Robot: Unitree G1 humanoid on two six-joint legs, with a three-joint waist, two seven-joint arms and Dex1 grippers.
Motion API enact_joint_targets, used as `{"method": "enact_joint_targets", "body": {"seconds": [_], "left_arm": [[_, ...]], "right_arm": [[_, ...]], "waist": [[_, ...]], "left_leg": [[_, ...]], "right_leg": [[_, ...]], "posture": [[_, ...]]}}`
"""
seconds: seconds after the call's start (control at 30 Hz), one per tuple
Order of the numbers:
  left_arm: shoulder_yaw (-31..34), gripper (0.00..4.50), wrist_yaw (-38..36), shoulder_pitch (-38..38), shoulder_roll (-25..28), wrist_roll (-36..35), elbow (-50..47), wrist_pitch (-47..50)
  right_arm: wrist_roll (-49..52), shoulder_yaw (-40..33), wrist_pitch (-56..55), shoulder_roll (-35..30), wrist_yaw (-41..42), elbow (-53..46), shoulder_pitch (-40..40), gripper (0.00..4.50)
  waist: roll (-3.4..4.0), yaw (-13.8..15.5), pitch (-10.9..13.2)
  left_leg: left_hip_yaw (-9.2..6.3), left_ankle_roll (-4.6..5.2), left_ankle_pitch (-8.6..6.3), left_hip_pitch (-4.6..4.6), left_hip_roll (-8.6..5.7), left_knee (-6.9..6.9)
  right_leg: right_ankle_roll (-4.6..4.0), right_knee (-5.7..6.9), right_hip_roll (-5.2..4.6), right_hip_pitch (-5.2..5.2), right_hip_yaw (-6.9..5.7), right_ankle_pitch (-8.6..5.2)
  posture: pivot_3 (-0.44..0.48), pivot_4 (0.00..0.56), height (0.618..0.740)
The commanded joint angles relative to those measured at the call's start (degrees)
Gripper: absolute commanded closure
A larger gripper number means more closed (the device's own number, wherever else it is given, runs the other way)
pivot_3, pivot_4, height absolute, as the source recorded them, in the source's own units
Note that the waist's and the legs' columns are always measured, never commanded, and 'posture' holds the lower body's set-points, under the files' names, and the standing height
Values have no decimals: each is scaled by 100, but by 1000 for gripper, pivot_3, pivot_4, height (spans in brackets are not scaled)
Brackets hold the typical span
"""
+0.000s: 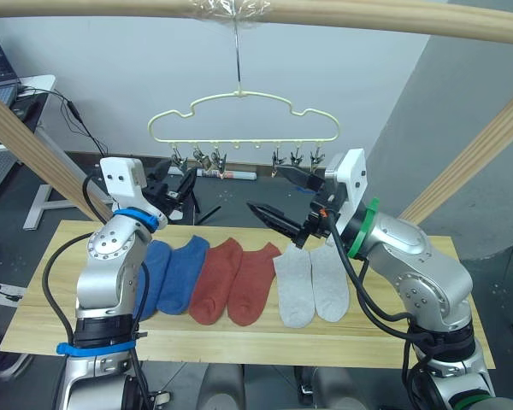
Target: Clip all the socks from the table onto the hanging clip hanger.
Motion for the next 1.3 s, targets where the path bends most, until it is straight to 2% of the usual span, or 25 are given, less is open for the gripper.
{"method": "enact_joint_targets", "body": {"seconds": [0.03, 0.43, 0.7, 0.8, 0.93, 1.03, 1.2, 1.3], "left_arm": [[152, 1789, 29, 33, 68, -43, -264, -30], [22, 1789, 80, -464, -151, 126, 210, -349], [64, 1789, 40, -482, -150, 88, 203, -315], [70, 2344, -8, -471, -139, 76, 202, -352], [80, 3573, -32, -487, -152, 60, 200, -365], [71, 4286, -54, -497, -150, 54, 190, -376], [70, 4379, -88, -503, -111, 62, 184, -376], [-5, 4379, -171, -490, -26, 91, 149, -233]], "right_arm": [[137, -73, -28, -2, -31, -306, -20, 0], [184, -126, 22, 22, -105, -304, -81, 0], [215, -95, 29, 10, -149, -346, -72, 0], [222, -106, 20, 12, -156, -331, -81, 0], [230, -105, 17, 6, -164, -326, -74, 0], [264, -127, 36, 27, -193, -327, -53, 0], [274, -106, 32, -7, -239, -348, 84, 0], [-51, 15, -69, -141, -380, -327, 512, 0]], "waist": [[0, -1, 7], [1, -1, 40], [2, -1, 51], [2, 0, 53], [2, -1, 54], [2, 0, 55], [2, 0, 56], [2, 2, 56]], "left_leg": [[0, 0, 0, 0, 0, 0], [-12, -8, 4, -11, 0, -1], [-21, -13, 7, -24, 1, -4], [-24, -15, 8, -29, 0, -3], [-25, -17, 8, -31, 0, -3], [-26, -17, 8, -32, 0, -3], [-27, -17, 8, -33, 0, -3], [-29, -18, 8, -35, 0, -5]], "right_leg": [[5, 0, 0, 0, 0, -3], [12, -10, -1, 0, -3, -7], [-3, -28, -2, -2, -10, 2], [-3, -33, -4, -2, -16, 2], [-3, -37, -4, -2, -19, 2], [-3, -37, -4, -2, -20, 2], [-3, -38, -4, -2, -20, 2], [-3, -42, -5, -2, -20, 2]], "posture": [[163, 277, 740], [155, 281, 740], [153, 283, 740], [155, 281, 740], [154, 282, 740], [154, 282, 740], [154, 282, 740], [164, 281, 740]]}}
